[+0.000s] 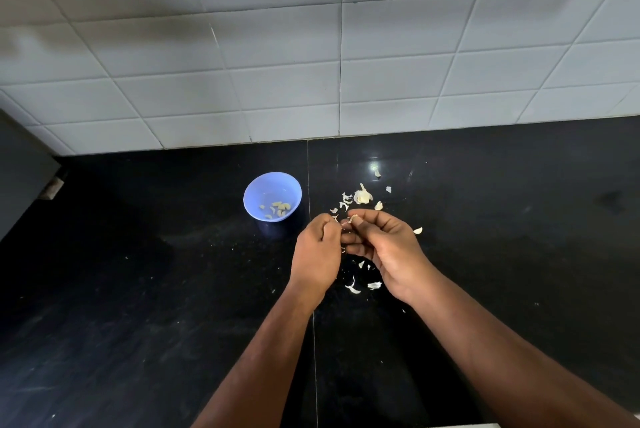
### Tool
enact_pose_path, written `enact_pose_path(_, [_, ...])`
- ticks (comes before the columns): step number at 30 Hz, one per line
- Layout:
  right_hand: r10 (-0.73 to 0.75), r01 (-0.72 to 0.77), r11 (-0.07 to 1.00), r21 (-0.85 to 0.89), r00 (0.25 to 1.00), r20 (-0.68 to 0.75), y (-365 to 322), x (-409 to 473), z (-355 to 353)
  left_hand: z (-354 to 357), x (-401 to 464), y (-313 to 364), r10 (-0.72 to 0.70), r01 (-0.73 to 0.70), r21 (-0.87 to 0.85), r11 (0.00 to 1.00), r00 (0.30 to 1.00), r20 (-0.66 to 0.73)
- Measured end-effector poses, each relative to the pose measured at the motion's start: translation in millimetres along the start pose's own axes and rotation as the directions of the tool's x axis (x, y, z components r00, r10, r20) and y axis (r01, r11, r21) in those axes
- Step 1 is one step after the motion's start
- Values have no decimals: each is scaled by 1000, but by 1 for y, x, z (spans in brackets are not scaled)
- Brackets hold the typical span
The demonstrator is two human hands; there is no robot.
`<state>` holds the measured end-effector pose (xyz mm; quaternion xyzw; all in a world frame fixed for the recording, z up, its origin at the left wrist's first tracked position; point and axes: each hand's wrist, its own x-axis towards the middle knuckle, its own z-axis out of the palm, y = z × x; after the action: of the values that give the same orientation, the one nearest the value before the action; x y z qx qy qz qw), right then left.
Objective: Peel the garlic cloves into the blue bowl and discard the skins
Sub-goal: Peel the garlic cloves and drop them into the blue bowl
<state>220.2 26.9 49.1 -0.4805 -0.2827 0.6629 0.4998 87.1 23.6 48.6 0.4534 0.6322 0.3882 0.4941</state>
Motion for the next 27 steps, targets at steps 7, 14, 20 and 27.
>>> enact_pose_path(7, [-157, 135, 970, -201, 983, -98, 0, 3, -6, -10, 4, 2, -17, 23, 139, 990, 999, -42])
enact_pose_path(14, [-294, 262, 914, -310, 954, -62, -3, -4, -3, -4, 5, 4, -52, 76, -253, 964, 993, 101])
enact_pose_path(20, [-284, 257, 928, -270, 956, -67, -2, -3, 0, 6, 4, 5, -61, 74, -321, 944, 997, 48])
enact_pose_path(27, [-237, 219, 957, -191, 968, -78, -2, -4, 3, 14, 0, 5, -49, 46, -267, 962, 999, -1])
